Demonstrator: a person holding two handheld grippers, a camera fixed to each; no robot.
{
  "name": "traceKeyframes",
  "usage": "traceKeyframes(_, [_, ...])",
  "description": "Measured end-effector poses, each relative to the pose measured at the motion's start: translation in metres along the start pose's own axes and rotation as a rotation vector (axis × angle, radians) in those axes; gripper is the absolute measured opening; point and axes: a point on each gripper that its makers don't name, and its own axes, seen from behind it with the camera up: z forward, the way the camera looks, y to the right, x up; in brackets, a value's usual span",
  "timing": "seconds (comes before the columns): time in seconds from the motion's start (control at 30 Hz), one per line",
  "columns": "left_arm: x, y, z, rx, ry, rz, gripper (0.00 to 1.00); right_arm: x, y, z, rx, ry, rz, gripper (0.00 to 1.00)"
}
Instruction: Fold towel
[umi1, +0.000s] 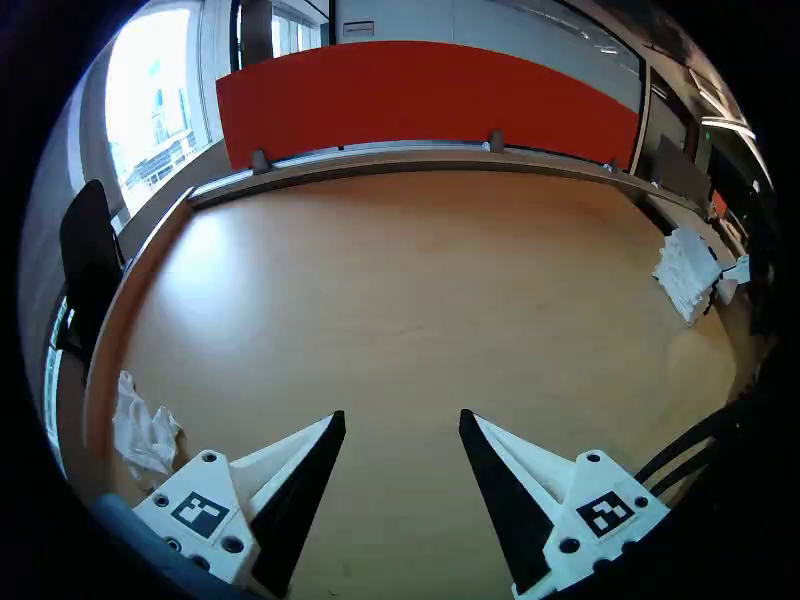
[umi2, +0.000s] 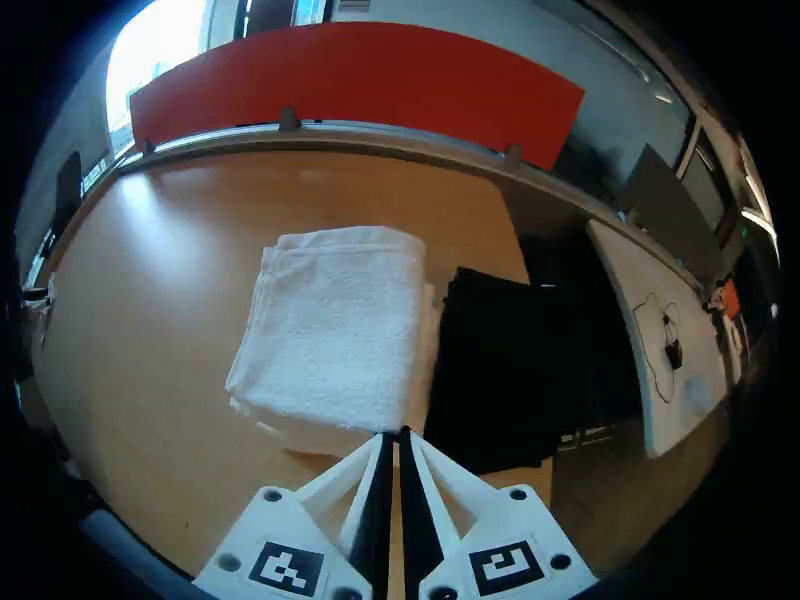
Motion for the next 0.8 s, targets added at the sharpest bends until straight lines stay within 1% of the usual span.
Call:
traceKeyframes(0.3, [0.0014,0.0003,-0.0015,0.000,0.001,0.007,0.84,0.0022,0.0005,0.0028,-0.014,0.000,0.007,0.05])
traceKeyframes(0.7, [0.0012,-0.0002,-0.0031,0.001,0.003,0.004,0.84,0.0037,-0.0022,0.0021,-0.013,-0.002,0.003,0.07])
traceKeyframes(0.73, [0.0012,-0.0002,-0.0031,0.001,0.003,0.005,0.84,0.0031,-0.0020,0.0017,-0.014,-0.003,0.003,0.13])
traceKeyframes(0.8, [0.0013,-0.0003,-0.0033,0.002,0.004,0.005,0.84,0.0014,-0.0006,0.0009,-0.018,-0.008,0.004,0.31])
